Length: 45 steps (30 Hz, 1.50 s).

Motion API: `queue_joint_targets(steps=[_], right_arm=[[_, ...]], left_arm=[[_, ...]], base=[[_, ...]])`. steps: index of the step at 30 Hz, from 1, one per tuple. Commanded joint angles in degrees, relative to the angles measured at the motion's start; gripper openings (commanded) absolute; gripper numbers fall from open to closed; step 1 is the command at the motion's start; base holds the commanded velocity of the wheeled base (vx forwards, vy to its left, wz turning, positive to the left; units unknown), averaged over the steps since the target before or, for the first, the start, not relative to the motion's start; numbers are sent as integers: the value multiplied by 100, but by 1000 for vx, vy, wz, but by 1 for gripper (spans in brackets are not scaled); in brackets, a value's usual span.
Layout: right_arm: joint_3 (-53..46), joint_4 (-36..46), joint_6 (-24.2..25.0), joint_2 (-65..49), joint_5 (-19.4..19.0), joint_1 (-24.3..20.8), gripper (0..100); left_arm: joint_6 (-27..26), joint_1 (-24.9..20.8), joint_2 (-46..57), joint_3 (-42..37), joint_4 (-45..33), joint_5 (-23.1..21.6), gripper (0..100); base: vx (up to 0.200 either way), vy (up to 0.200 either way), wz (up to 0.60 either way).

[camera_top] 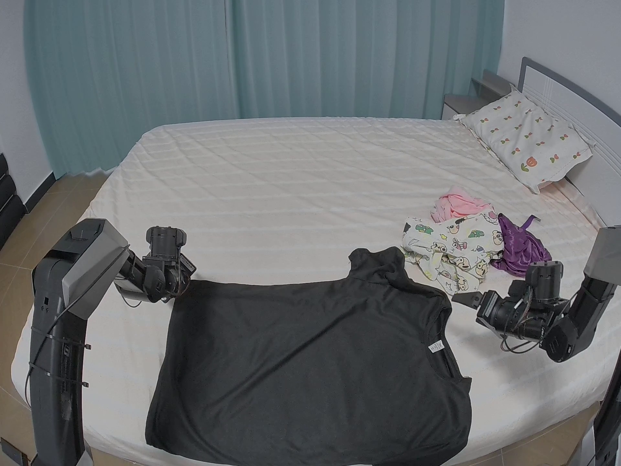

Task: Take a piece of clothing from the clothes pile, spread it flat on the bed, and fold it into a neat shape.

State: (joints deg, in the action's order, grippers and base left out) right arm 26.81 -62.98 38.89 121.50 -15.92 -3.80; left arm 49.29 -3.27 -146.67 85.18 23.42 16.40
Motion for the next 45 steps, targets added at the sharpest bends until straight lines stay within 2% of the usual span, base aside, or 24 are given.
queue_joint_targets(steps=[1, 5, 7, 11, 12, 13, 14, 17, 27, 28, 33, 45], right_arm=[[1169, 488, 93, 515, 397, -481, 100], [2215, 1165, 49, 963, 1047, -859, 100], [2540, 1385, 5, 1086, 1161, -991, 100], [3656, 2237, -364, 1508, 1320, -1219, 100], [3656, 2237, -364, 1508, 1320, -1219, 100], [4157, 2571, -400, 1772, 1522, -1325, 100], [4157, 2571, -400, 1772, 1522, -1325, 100], [5124, 3028, -487, 2413, 1935, -1439, 100], [6390, 3652, -654, 3125, 2040, -1334, 100], [6583, 3758, -646, 3230, 2058, -1298, 0], [7356, 4039, -654, 3459, 2409, -1114, 0], [7989, 3846, -646, 3644, 2357, -709, 0]], left_arm=[[20, 45, 129, -62, -127, -14, 100], [125, 151, 516, -353, -215, -84, 100], [231, 177, 692, -537, -188, -198, 100], [635, 230, 1254, -1170, -171, -813, 100], [635, 230, 1254, -1170, -171, -813, 100], [819, 230, 1377, -1434, -153, -928, 100], [819, 230, 1377, -1434, -153, -928, 100], [1013, 212, 1492, -1864, -101, -1068, 100], [1268, 204, 1544, -2541, 664, -1130, 100], [1268, 204, 1518, -2567, 726, -1121, 100], [1268, 204, 1500, -2620, 796, -1121, 100], [1259, 195, 1483, -2655, 796, -1121, 100]], base=[[0, 0, 0], [0, 0, 0], [0, 0, 0], [0, 0, 0], [0, 0, 0], [0, 0, 0], [0, 0, 0], [0, 0, 0], [0, 0, 0], [0, 0, 0], [0, 0, 0], [0, 0, 0]])
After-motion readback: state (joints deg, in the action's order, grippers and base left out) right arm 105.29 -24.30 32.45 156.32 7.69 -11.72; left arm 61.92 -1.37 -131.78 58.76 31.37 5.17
